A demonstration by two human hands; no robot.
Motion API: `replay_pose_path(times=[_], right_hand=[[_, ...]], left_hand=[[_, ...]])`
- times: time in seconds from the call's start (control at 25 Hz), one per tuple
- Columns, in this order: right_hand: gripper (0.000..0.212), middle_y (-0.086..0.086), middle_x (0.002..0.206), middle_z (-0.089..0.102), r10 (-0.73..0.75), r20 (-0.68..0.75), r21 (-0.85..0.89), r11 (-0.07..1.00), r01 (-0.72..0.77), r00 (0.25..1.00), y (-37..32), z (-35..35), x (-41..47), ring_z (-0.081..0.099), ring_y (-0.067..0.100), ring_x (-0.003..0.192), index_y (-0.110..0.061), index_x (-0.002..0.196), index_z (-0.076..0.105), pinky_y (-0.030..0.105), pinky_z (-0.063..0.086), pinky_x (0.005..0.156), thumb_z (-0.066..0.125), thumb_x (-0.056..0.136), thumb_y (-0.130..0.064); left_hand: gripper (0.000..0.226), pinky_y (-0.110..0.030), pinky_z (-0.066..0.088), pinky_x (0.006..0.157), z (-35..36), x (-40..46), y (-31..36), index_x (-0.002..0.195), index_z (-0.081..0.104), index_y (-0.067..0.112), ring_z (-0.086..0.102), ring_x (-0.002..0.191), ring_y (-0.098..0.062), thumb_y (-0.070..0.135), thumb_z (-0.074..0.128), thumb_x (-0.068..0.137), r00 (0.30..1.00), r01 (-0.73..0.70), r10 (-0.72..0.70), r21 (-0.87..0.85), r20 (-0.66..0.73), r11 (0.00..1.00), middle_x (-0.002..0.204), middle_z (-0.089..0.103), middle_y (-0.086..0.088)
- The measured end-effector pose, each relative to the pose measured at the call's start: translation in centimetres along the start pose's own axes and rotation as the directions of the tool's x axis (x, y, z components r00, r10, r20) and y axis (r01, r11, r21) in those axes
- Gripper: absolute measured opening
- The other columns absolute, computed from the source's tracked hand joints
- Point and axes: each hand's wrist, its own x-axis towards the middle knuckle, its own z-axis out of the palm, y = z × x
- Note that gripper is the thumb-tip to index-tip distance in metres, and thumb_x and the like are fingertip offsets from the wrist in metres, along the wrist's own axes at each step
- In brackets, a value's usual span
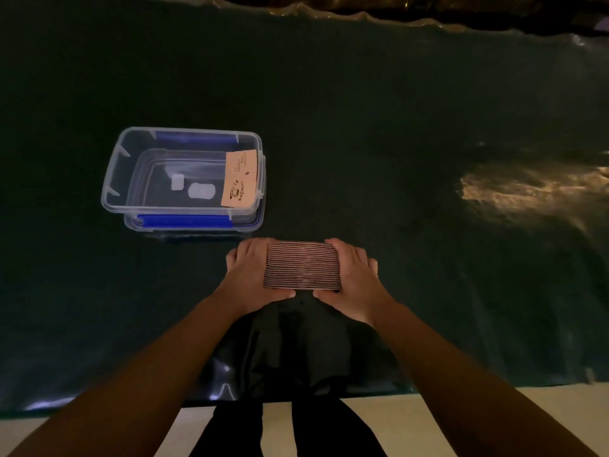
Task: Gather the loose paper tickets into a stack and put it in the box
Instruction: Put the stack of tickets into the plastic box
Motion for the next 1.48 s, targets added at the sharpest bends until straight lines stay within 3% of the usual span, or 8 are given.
replay_pose_path(times=[0.32,0.48,0.64,0.92,1.04,1.16,1.28,1.48], right_hand=[[0.094,-0.009,0.144,0.05,0.127,0.067,0.486,0.862,-0.144,0.99,-1.8,-0.7,-0.4,0.048,0.016,0.138,-0.059,0.134,0.038,0.044,0.045,0.117,0.097,0.064,-0.035],[0.088,0.002,0.139,0.064,0.056,0.18,0.804,0.567,-0.18,0.982,-5.1,-1.3,-0.4,0.067,0.013,0.125,-0.03,0.137,0.049,0.033,0.061,0.094,0.092,0.066,0.0],[0.08,-0.003,0.133,0.076,0.046,0.286,0.874,0.396,-0.281,0.957,-8.9,-1.7,-0.3,0.069,0.017,0.127,-0.028,0.141,0.05,0.035,0.061,0.093,0.085,0.078,0.006],[0.067,-0.006,0.128,0.079,0.053,0.329,0.83,0.461,-0.315,0.943,-15.1,-2.4,2.3,0.071,0.024,0.124,-0.035,0.137,0.059,0.053,0.052,0.114,0.084,0.076,-0.022],[0.068,-0.003,0.135,0.076,0.046,0.291,0.841,0.463,-0.278,0.956,-18.5,-3.7,4.5,0.07,0.021,0.127,-0.03,0.145,0.058,0.049,0.054,0.112,0.083,0.082,-0.034],[0.052,-0.004,0.138,0.069,0.067,0.224,0.79,0.571,-0.222,0.972,-22.6,-5.1,7.4,0.066,0.019,0.126,-0.039,0.151,0.051,0.04,0.057,0.099,0.065,0.101,-0.041],[0.046,-0.002,0.136,0.068,0.135,0.237,0.703,0.659,-0.266,0.962,-25.8,-4.4,10.6,0.064,0.022,0.126,-0.042,0.152,0.049,0.051,0.052,0.111,0.051,0.107,-0.049],[0.049,0.0,0.132,0.069,0.248,0.293,0.754,0.534,-0.382,0.923,-28.1,-1.3,14.9,0.065,0.026,0.124,-0.04,0.151,0.052,0.057,0.047,0.115,0.047,0.103,-0.051]], left_hand=[[0.094,-0.042,0.049,0.11,-5.3,-2.3,2.2,0.132,0.048,0.042,0.058,0.128,-0.005,0.023,0.101,0.056,0.997,-0.013,0.051,-0.513,0.059,0.858,0.135,0.061,0.016],[0.096,-0.047,0.059,0.098,-8.0,-3.9,3.1,0.134,0.052,0.037,0.063,0.126,-0.013,0.025,0.099,0.051,0.998,-0.027,0.058,-0.755,0.014,0.655,0.129,0.066,0.012],[0.094,-0.047,0.06,0.094,-9.4,-4.8,3.6,0.131,0.054,0.036,0.066,0.123,-0.017,0.019,0.098,0.05,1.0,-0.021,-0.002,-0.865,-0.025,0.501,0.127,0.07,0.004],[0.071,-0.041,0.062,0.089,-14.9,-4.5,2.1,0.132,0.056,0.032,0.068,0.118,-0.016,0.001,0.085,0.075,0.994,-0.026,-0.077,-0.846,-0.079,0.533,0.125,0.072,0.001],[0.059,-0.044,0.06,0.092,-18.4,-3.6,0.9,0.131,0.058,0.026,0.071,0.115,-0.02,0.005,0.081,0.081,0.992,-0.02,-0.095,-0.859,-0.079,0.511,0.123,0.074,-0.002],[0.055,-0.047,0.059,0.096,-21.3,-2.2,-0.4,0.134,0.057,0.027,0.071,0.114,-0.021,0.014,0.079,0.085,0.992,0.015,-0.114,-0.842,-0.056,0.54,0.124,0.073,-0.001],[0.051,-0.051,0.057,0.097,-22.7,-0.6,-1.0,0.14,0.052,0.032,0.07,0.113,-0.025,0.025,0.071,0.094,0.977,0.061,-0.207,-0.885,-0.04,0.461,0.125,0.071,-0.002],[0.052,-0.049,0.057,0.09,-22.9,2.4,-2.0,0.148,0.047,0.035,0.066,0.111,-0.026,0.035,0.06,0.098,0.934,0.122,-0.356,-0.896,-0.042,0.426,0.129,0.066,-0.004]])
